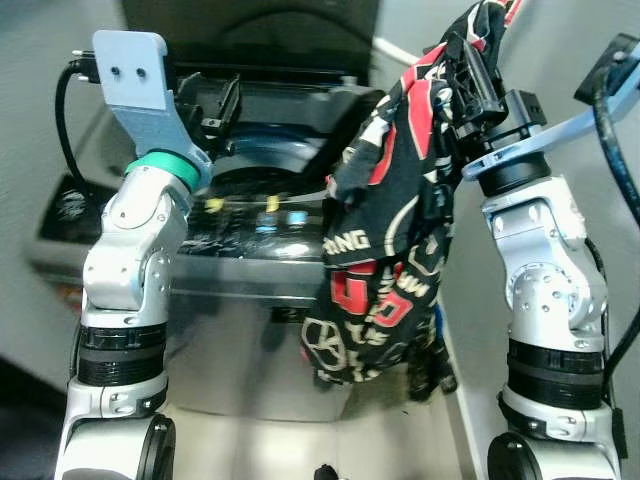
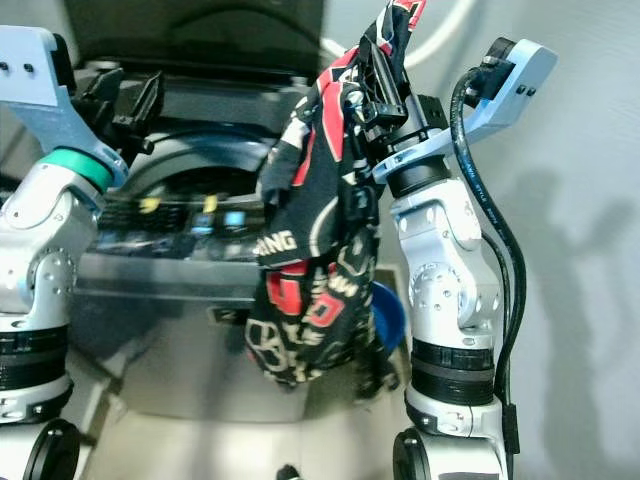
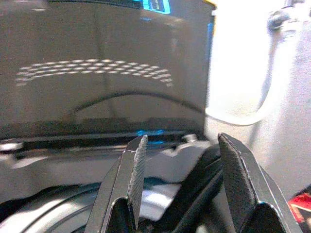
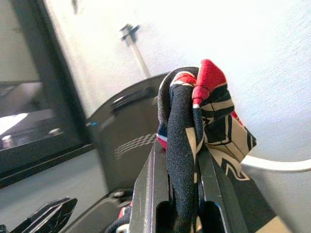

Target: Clothes washing

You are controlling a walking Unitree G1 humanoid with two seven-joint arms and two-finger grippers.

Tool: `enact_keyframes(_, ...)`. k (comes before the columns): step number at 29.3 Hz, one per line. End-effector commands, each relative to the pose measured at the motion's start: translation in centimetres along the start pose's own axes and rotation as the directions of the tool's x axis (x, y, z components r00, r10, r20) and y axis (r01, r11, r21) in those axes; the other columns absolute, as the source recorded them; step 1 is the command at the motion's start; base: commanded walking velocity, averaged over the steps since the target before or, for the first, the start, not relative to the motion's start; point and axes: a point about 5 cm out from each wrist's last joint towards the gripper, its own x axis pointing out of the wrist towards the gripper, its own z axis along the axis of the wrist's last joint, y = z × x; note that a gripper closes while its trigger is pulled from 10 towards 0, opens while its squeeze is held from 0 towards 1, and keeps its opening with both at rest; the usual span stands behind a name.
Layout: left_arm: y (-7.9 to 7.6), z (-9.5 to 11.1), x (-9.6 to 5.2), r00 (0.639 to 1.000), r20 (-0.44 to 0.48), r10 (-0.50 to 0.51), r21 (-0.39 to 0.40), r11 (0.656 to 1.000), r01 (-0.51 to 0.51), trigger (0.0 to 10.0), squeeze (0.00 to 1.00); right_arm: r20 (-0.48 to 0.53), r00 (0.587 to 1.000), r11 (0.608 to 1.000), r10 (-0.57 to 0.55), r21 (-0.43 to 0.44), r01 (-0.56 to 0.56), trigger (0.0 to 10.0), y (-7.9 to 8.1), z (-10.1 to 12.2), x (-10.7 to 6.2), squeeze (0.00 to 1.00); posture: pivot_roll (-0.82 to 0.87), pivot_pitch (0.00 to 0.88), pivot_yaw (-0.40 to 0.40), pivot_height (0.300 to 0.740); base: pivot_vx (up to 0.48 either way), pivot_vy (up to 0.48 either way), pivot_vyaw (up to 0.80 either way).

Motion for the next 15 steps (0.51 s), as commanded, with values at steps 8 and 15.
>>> enact_keyframes(8,0.2,-0.17,-0.08,1.0,-0.007,0.004,-0.008,1.0,-0.004,10.0,0.0,0.047,0.999,1.0,0.021,0.015,-0.022,10.0,0.41,0.75,0.23,0.0,0.03,0.107,0.056,0.74,0.0,0.0,-0.8)
enact_keyframes(15,0.17,-0.05,-0.12,1.0,-0.001,-0.001,-0.023,1.0,0.001,10.0,0.0,0.048,0.999,1.0,-0.002,-0.004,0.002,10.0,0.05,0.69,0.15,0.0,0.03,0.109,0.054,0.74,0.0,0.274,-0.34)
